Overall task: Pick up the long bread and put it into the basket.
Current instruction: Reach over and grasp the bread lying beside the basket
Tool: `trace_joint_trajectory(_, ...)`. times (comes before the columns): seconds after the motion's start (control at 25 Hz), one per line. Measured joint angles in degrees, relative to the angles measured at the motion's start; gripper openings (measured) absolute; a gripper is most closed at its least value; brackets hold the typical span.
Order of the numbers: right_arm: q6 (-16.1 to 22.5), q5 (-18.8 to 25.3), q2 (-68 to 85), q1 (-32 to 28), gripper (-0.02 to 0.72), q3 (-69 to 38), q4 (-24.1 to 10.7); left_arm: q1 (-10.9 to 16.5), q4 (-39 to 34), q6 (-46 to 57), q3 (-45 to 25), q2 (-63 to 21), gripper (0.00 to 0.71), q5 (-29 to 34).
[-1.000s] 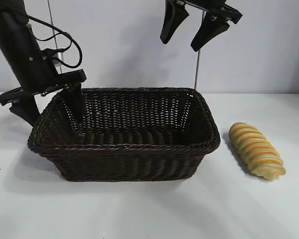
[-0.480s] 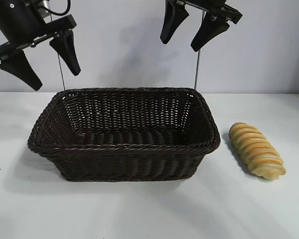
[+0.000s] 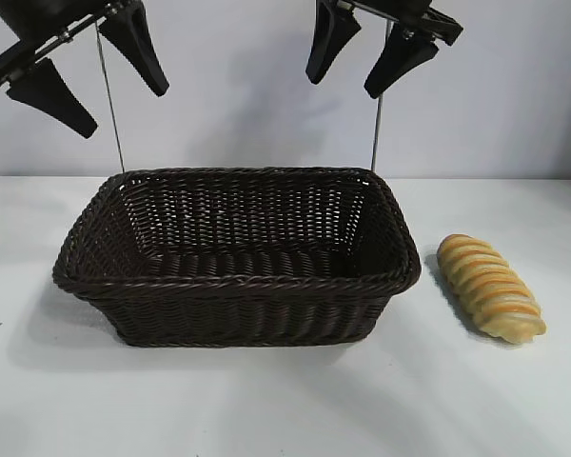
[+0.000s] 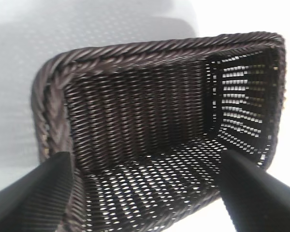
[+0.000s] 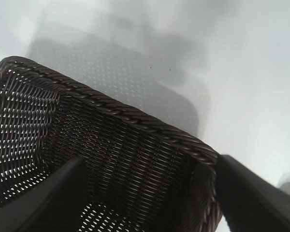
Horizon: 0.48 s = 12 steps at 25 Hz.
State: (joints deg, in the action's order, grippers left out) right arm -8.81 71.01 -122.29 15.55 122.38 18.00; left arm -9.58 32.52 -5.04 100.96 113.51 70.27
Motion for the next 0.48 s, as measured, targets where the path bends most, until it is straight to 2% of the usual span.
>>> trace_joint_trajectory(0.4, 0.0, 0.0, 0.0, 0.0, 0.536, 0.0, -0.1, 0.0, 0.1, 0.0, 0.0, 0.0, 0.598, 0.0)
trace_joint_trajectory(0.48, 0.1, 0.0, 0.0, 0.0, 0.536, 0.0, -1.4, 0.0, 0.1, 0.0, 0.0, 0.0, 0.598, 0.0)
